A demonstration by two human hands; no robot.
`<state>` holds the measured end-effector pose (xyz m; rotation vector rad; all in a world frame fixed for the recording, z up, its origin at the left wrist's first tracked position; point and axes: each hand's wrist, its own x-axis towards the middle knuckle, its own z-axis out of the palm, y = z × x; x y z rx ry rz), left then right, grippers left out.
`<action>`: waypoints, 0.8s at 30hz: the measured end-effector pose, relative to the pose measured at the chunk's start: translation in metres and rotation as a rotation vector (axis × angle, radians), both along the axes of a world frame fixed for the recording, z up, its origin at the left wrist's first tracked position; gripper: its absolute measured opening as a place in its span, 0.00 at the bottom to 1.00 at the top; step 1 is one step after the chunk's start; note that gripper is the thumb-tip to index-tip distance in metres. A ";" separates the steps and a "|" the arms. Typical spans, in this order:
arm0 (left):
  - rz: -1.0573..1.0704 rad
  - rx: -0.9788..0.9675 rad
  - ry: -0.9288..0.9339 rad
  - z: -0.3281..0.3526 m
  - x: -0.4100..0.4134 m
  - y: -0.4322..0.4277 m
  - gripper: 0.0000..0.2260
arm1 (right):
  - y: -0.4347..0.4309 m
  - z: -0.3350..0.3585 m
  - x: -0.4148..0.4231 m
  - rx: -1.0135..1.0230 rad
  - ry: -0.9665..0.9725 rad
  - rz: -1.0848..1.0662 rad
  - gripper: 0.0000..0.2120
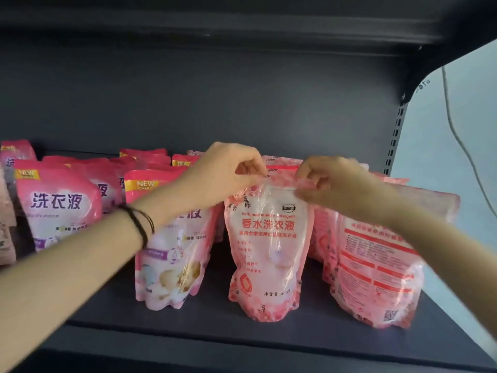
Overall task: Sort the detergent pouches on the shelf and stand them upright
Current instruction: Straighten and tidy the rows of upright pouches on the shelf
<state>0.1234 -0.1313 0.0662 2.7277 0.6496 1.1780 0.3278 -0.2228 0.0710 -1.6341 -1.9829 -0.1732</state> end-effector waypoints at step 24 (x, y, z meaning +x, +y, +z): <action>0.048 0.006 0.745 0.080 0.036 0.125 0.06 | 0.124 0.081 0.035 -0.413 -0.459 -0.026 0.04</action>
